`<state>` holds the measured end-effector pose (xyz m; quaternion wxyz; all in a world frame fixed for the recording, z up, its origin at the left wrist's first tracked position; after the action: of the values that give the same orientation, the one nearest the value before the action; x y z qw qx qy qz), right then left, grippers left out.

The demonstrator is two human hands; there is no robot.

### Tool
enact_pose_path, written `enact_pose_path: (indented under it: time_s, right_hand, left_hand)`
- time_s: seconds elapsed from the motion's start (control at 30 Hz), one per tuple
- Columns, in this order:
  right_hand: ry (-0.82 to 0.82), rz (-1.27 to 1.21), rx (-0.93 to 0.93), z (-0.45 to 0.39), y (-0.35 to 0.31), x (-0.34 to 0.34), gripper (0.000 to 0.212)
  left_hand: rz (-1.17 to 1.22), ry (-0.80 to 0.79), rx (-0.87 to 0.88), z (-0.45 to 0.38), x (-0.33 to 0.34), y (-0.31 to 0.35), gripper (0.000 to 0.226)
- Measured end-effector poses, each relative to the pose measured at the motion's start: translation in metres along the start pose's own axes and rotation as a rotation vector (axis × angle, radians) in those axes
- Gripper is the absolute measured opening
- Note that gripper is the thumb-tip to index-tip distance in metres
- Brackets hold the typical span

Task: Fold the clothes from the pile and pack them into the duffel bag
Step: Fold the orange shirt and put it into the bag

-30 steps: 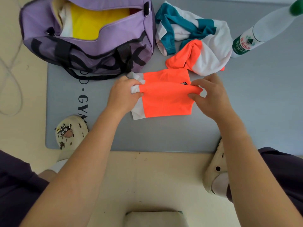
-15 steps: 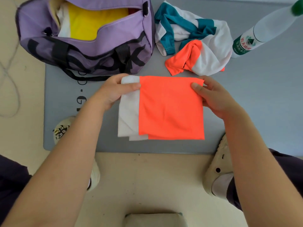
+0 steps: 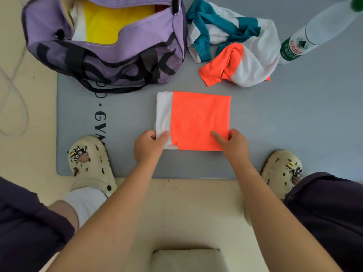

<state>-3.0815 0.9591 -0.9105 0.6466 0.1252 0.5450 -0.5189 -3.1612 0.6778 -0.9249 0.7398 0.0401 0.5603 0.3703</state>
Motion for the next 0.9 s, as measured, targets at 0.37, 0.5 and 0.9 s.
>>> enact_pose_path:
  time_s: [0.37,0.5,0.9]
  right_hand:
    - [-0.165,-0.188,0.039,-0.005,0.018,0.002,0.028]
    - [-0.1,-0.305,0.185,0.0,0.029,0.002,0.034]
    - [-0.12,-0.032,0.211,-0.001,0.03,-0.006,0.043]
  left_hand:
    - [0.284,-0.226,-0.292,0.01,0.008,-0.025,0.043]
    - [0.208,-0.167,-0.308,0.021,0.007,-0.025,0.035]
    - [0.211,0.05,-0.246,0.01,-0.015,-0.001,0.019]
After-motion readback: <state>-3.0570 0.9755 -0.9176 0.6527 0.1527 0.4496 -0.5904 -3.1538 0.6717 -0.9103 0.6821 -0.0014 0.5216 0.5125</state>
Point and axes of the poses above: each hand's wrist, its own z-axis away from the middle knuckle, its own x-axis out of the palm, y = z × x, the point moved 6 cm from there along -z, towards the middle knuckle, and after that the axes turned 13 degrees about y, right-handed, at the moved point
